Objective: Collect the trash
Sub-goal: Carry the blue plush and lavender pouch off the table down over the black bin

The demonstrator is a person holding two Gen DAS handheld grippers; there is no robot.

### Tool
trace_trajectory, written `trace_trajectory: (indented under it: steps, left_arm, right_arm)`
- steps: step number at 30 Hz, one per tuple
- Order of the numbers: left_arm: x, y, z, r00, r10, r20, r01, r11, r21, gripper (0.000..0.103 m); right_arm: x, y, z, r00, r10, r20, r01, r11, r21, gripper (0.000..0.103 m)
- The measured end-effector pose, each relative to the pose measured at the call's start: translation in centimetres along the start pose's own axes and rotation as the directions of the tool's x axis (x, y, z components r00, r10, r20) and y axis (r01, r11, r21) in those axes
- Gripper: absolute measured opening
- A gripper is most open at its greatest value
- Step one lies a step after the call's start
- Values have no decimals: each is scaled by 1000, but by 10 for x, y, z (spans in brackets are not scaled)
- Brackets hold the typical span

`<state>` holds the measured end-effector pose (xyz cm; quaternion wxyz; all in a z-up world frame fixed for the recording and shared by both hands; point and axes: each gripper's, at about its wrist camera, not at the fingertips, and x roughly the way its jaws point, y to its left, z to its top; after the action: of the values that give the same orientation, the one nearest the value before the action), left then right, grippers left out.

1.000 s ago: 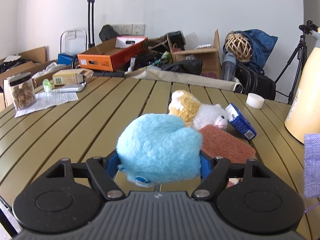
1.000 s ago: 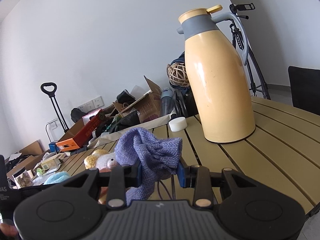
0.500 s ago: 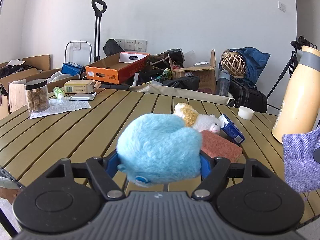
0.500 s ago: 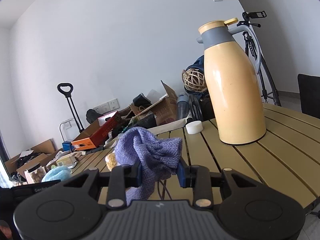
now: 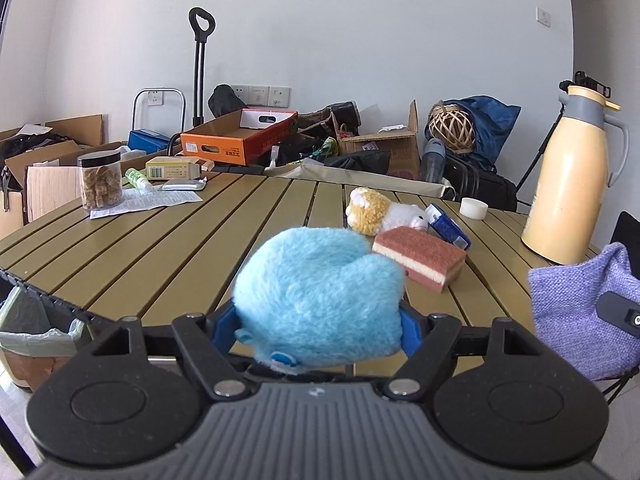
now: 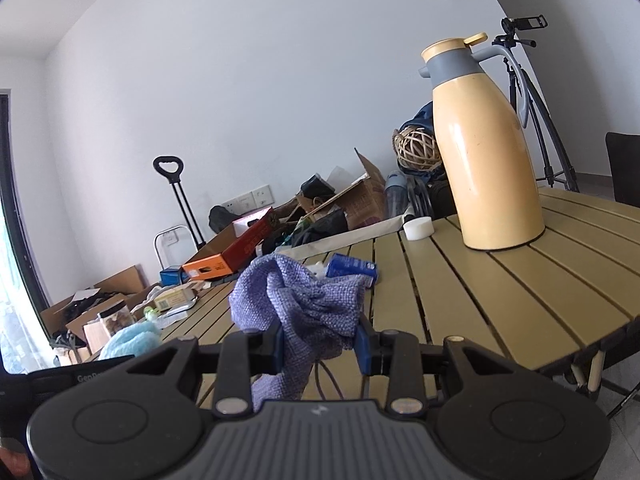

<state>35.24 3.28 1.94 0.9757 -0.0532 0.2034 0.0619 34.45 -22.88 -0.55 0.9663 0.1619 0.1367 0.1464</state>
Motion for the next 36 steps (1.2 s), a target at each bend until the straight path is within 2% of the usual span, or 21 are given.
trace_trajectory:
  steps: [12,21,28,36]
  left_arm:
    - [-47,10,-38,1000,0,-8,0,1000,29,77]
    - [-64,16,-70,997,5,-74,0,998,62,77]
    - [-68,24,-96,990,14,-139,-2,996,88,77]
    - [-66,34,-124,974,27,-223,-2,994,108,77]
  right_arm:
    - [-38,17,-40,997,26,-69,-28,999,-32,32]
    - [-46,26,-67,986,22,-167,-28,999,-34,32]
    - [-48,31,-88,970,10,-245,-21,999,-44,32]
    - [-45,31,-117,935,-19,-354,-5,998,-66,32]
